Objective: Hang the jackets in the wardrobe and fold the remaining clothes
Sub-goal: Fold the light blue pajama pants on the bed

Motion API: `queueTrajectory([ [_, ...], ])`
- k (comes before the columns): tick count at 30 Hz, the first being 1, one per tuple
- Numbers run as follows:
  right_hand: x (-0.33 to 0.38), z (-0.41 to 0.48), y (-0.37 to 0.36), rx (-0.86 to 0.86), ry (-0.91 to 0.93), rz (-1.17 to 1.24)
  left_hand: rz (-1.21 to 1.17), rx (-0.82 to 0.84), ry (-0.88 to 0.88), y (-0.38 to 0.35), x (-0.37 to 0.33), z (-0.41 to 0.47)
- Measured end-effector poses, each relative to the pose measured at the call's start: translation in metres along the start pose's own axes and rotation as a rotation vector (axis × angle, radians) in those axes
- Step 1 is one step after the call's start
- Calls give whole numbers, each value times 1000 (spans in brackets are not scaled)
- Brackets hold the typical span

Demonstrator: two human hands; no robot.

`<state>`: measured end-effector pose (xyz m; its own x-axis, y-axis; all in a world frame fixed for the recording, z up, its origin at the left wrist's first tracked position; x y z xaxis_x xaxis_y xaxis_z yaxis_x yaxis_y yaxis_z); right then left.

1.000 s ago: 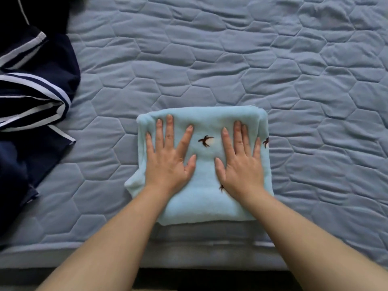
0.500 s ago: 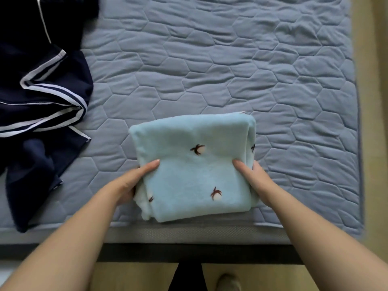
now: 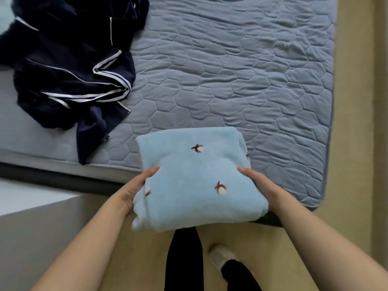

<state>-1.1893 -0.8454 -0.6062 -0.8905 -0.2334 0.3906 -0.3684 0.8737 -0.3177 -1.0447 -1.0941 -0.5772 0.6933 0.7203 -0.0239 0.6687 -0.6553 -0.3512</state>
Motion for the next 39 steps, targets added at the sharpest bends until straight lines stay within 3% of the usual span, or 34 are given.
queueTrajectory([
  [6,-7,-104,-44,119,21,-157,-131,-225,-224,5,105,-121],
  [13,-43,-234,-132,382,-6,-455,-568,-376,-495,-5,290,-276],
  [18,-99,-333,-231,687,-13,-764,-907,-508,-746,-13,440,-382],
  [24,-237,-498,-313,1119,-84,-1066,-1316,-752,-1064,-64,664,-479],
  [29,-377,-641,-286,1518,-260,-1161,-1580,-1077,-1219,-156,855,-519],
  [34,-506,-767,-204,1769,-546,-1250,-1840,-1240,-1262,-271,1014,-523],
  [39,-606,-883,-126,1953,-797,-1315,-1933,-1515,-1233,-367,1140,-544],
])
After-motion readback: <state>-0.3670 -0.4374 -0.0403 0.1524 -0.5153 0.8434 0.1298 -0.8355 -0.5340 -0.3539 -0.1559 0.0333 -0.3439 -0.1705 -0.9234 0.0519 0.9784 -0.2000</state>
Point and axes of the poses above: each hand's wrist, its own z-axis towards the middle knuckle, its own y-axis out of the back of the hand, x = y × z, the point moved 6 cm from there along z, towards the middle knuckle, and after that the axes turned 10 degrees about y, right-handed, at the moved point
